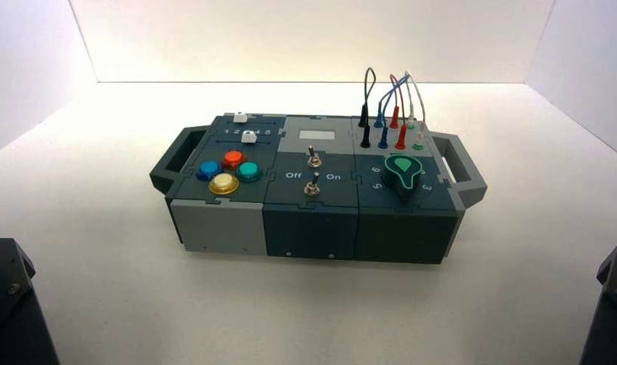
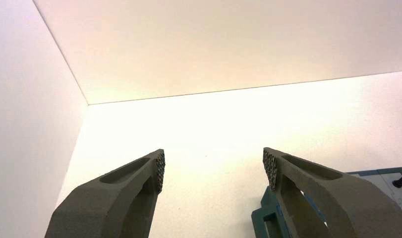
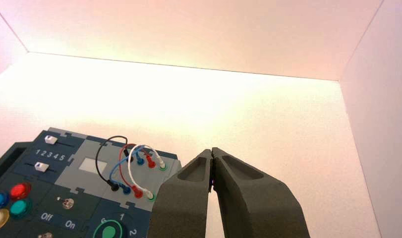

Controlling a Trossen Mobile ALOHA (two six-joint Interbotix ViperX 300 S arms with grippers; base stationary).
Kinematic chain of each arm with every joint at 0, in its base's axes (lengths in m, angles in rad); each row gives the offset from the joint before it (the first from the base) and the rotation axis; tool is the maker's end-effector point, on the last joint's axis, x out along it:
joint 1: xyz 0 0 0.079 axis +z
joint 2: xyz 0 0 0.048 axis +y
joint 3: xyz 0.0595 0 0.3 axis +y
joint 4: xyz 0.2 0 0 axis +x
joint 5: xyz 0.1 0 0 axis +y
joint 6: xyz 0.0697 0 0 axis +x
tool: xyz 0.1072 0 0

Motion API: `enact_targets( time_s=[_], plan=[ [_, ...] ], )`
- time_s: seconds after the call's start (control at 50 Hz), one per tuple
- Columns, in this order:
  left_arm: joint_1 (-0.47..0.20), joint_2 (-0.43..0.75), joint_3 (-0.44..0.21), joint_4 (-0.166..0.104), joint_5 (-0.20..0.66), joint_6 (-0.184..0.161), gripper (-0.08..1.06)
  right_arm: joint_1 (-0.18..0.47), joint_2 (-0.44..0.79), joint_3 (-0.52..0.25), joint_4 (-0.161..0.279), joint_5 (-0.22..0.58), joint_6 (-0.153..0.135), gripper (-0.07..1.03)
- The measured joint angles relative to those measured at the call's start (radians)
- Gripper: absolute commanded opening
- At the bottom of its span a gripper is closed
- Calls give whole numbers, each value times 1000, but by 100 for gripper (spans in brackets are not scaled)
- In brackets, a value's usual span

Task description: Close right gripper.

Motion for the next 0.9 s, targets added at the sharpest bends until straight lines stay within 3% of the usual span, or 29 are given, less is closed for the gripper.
enact_targets(
  time_s=[0.9],
  plan=[
    [-2, 29, 0, -2, 3, 2, 102, 12, 9, 0, -2, -8, 0, -2]
  ],
)
